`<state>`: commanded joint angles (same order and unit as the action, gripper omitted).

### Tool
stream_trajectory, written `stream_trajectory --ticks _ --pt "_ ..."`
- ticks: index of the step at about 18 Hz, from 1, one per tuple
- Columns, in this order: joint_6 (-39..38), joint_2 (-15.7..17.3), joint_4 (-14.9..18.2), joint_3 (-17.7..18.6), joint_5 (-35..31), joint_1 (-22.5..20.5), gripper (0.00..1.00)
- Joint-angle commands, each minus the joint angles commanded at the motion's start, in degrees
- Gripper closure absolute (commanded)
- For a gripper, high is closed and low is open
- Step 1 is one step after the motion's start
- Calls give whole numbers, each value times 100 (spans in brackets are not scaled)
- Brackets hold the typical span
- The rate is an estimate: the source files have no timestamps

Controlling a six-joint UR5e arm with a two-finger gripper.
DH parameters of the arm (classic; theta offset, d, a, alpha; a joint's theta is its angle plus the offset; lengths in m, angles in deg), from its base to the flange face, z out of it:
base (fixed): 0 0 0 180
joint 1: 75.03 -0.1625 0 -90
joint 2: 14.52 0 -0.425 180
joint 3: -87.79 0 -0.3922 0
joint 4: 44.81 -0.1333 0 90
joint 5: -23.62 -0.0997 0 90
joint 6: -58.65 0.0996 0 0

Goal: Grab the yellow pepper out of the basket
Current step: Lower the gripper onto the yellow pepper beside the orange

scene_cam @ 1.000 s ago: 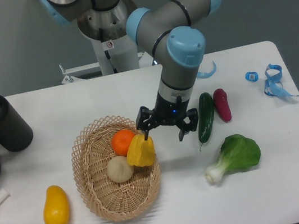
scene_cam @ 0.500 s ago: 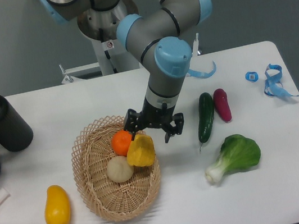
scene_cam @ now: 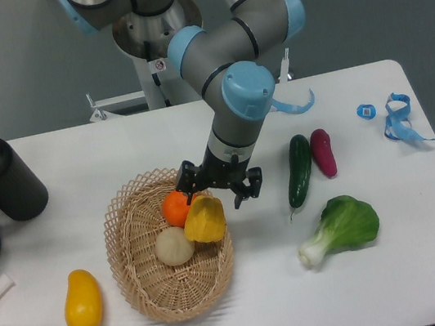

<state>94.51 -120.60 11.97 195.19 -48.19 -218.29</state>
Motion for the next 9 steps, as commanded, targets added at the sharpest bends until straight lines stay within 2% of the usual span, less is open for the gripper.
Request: stream_trajectory --ticks 9 --pt "0 -53 -61 17 0 70 1"
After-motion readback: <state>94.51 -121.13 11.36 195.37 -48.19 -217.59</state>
